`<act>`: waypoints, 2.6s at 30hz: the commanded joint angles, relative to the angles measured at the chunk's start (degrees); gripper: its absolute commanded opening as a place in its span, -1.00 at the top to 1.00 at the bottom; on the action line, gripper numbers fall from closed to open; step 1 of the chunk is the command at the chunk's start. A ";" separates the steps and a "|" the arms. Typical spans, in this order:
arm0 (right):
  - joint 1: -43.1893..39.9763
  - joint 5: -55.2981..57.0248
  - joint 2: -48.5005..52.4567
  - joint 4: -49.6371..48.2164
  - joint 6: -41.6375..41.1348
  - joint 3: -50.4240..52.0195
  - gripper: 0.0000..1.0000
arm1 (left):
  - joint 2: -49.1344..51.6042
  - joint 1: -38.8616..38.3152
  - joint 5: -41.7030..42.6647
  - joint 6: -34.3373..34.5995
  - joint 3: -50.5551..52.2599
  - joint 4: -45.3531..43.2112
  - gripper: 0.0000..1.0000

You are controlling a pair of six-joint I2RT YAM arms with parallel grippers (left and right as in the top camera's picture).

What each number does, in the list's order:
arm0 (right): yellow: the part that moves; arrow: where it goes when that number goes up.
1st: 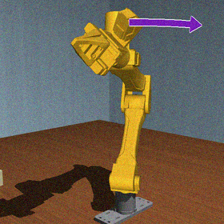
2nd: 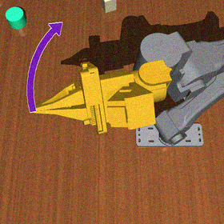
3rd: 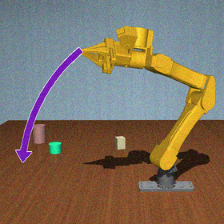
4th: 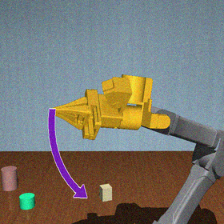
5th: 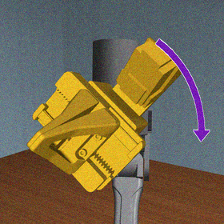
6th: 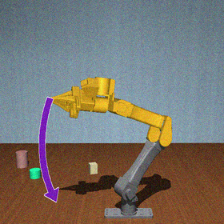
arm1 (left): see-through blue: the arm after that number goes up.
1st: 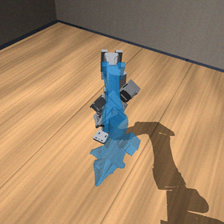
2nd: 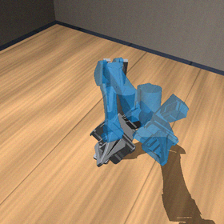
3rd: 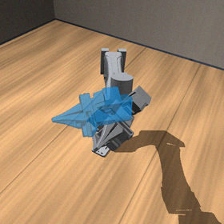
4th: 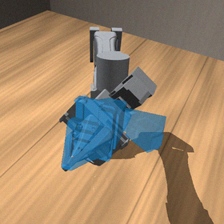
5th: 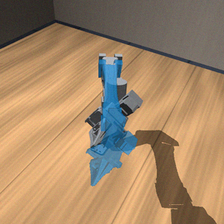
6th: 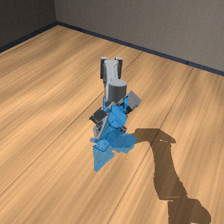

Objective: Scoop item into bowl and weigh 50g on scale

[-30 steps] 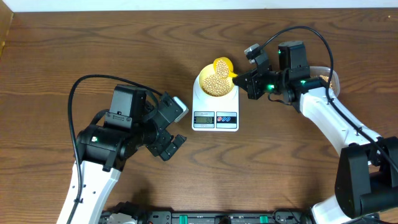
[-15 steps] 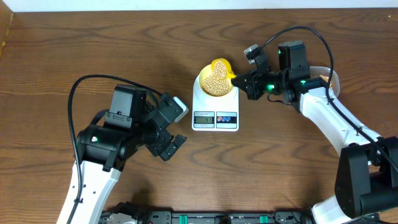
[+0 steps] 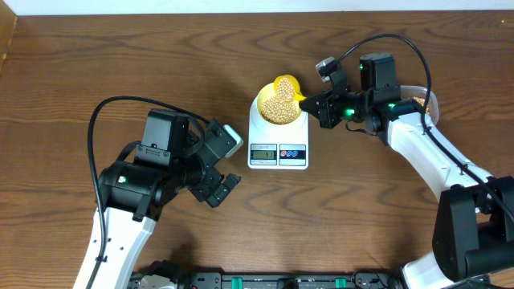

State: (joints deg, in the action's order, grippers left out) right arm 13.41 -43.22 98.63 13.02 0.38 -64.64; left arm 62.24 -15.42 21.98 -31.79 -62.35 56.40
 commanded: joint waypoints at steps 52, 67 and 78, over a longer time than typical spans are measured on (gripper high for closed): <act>2.71 7.17 -0.15 -0.83 -1.36 -0.07 0.98 | -0.17 0.24 0.50 -0.57 -0.52 0.11 -0.94; 3.10 8.13 -0.15 0.02 -1.16 -0.07 0.98 | -0.17 0.24 0.50 -0.57 -0.52 0.11 -0.94; 3.72 7.50 -0.17 -0.04 1.25 -0.07 0.98 | -0.17 0.24 0.50 -0.57 -0.52 0.11 -0.94</act>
State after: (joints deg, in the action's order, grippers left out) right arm 16.38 -35.27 98.63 12.69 -0.86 -64.64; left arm 62.24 -15.42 21.98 -31.79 -62.35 56.40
